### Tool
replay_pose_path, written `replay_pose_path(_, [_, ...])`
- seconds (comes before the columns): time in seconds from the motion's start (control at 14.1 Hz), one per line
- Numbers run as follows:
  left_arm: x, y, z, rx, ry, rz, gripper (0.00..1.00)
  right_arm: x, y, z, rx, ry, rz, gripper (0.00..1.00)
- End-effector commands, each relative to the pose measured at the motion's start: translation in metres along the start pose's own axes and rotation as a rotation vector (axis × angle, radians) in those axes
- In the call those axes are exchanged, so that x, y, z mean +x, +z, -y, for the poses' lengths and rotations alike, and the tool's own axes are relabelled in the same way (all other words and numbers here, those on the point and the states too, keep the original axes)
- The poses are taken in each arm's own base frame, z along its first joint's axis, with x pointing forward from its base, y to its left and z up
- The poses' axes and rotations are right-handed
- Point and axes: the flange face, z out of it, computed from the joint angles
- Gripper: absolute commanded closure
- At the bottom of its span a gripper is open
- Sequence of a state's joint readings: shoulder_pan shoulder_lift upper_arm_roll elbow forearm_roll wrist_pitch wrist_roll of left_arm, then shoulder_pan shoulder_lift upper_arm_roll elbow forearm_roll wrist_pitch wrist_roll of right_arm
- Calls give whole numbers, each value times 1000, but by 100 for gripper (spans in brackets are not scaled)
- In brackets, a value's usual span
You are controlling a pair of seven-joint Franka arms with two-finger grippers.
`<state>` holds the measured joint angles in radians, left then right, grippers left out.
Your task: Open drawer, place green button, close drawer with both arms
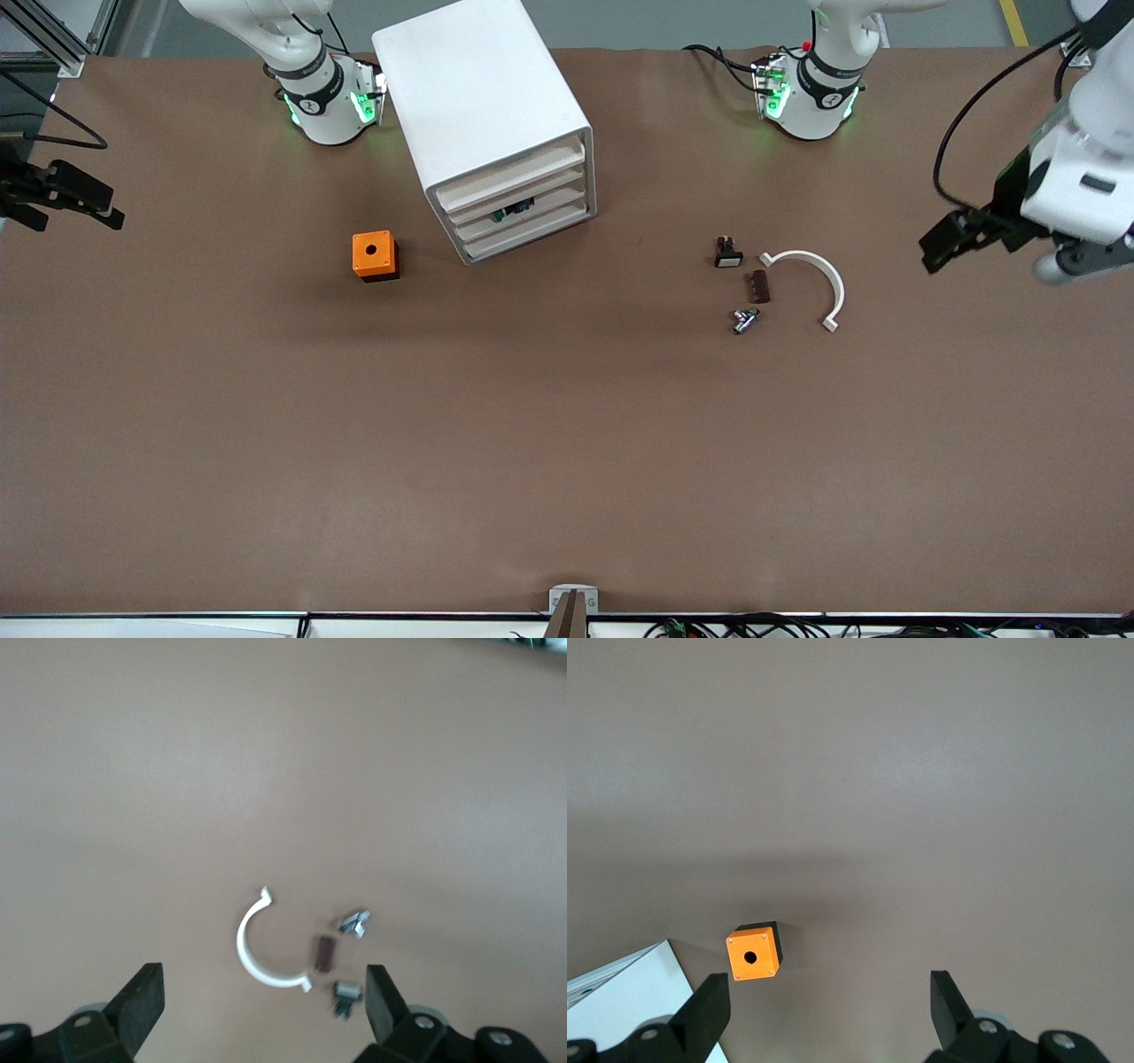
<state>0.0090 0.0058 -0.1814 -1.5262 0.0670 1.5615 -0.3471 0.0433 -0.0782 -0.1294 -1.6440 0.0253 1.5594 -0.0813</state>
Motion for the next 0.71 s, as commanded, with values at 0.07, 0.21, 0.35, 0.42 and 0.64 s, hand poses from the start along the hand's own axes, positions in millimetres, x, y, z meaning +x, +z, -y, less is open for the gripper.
replay_pose_path(0.07, [-53, -2, 49, -19, 95, 52, 0, -11, -7, -12, -13, -8, -18, 0])
replay_pose_path(0.21, [-76, -3, 53, -15, 135, 49, 0, -11, -8, -22, -15, -36, -30, 0])
replay_pose_path(0.35, [-82, -8, 51, -13, 128, 43, 0, -11, -8, -25, -15, -33, -32, 0])
replay_pose_path(0.42, [-81, -9, 50, -13, 133, 44, 0, -10, -8, -24, -15, -28, -32, 0])
replay_pose_path(0.64, [-80, -9, 46, -26, 150, 48, 0, -11, -9, -15, -15, -12, -32, 0])
